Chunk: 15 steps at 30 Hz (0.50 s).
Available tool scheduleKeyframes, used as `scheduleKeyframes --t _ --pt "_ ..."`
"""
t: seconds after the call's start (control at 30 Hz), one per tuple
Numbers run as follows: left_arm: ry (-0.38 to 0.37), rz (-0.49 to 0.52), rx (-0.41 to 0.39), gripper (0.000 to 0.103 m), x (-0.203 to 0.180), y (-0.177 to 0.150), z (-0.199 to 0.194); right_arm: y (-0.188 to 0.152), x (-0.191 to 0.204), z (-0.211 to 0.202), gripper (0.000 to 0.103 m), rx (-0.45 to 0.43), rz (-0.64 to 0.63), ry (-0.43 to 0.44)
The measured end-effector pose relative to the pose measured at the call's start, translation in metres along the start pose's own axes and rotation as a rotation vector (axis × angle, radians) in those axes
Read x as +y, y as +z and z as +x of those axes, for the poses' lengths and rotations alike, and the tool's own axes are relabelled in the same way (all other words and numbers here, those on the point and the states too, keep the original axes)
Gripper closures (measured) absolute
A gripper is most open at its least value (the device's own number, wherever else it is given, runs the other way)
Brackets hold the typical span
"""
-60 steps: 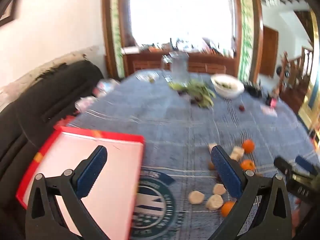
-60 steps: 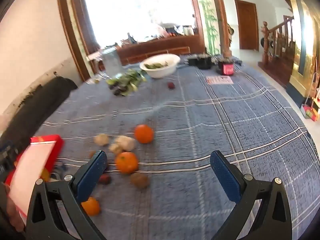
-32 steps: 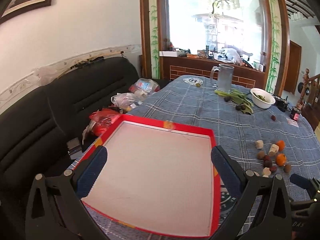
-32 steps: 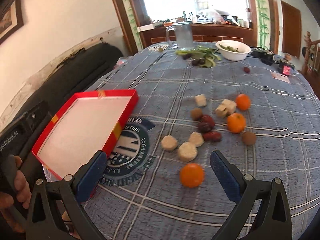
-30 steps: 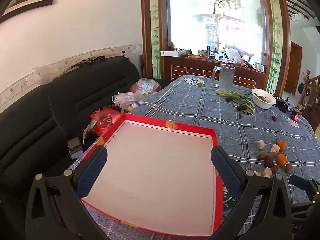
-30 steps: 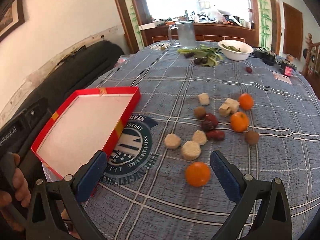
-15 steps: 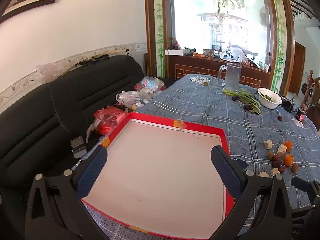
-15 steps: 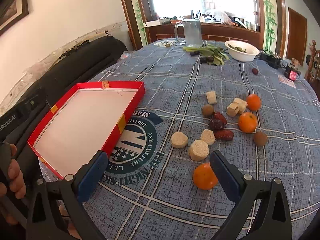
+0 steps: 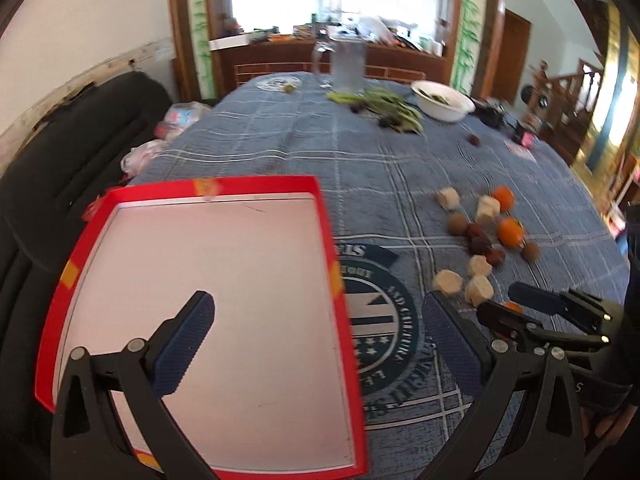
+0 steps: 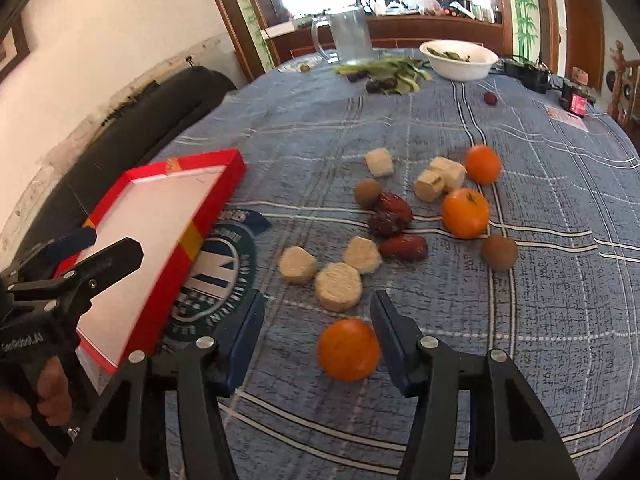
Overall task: Organize fruits
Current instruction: 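Grasp the orange with the right tool while the left tool grasps a round tan cake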
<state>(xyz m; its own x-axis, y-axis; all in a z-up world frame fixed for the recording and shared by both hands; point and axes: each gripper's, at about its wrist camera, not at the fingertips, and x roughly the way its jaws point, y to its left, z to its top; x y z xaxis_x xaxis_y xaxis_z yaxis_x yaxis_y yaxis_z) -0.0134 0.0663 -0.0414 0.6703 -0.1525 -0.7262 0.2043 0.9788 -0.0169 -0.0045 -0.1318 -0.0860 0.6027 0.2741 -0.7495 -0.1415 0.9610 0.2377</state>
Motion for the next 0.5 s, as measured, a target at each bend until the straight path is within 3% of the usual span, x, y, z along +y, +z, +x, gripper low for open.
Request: scheduleKeyframes --t 0.13,0.27,0.37,0.5 --pt "-0.004 0.101 0.03 0.0 -0.02 0.004 0.01 -0.007 -0.009 0.007 0.049 0.045 -0.017 -0.045" --pt "-0.05 0.166 0.08 0.015 -0.036 0.009 0.027 -0.01 -0.011 0.006 0.063 0.04 -0.038 -0.05" --pt "-0.088 0.196 0.113 0.019 -0.047 0.012 0.037 -0.013 -0.009 0.003 0.073 0.044 -0.07 -0.023" --pt "-0.123 0.219 0.148 0.024 -0.057 0.014 0.049 -0.018 -0.011 -0.004 0.073 0.028 -0.098 -0.038"
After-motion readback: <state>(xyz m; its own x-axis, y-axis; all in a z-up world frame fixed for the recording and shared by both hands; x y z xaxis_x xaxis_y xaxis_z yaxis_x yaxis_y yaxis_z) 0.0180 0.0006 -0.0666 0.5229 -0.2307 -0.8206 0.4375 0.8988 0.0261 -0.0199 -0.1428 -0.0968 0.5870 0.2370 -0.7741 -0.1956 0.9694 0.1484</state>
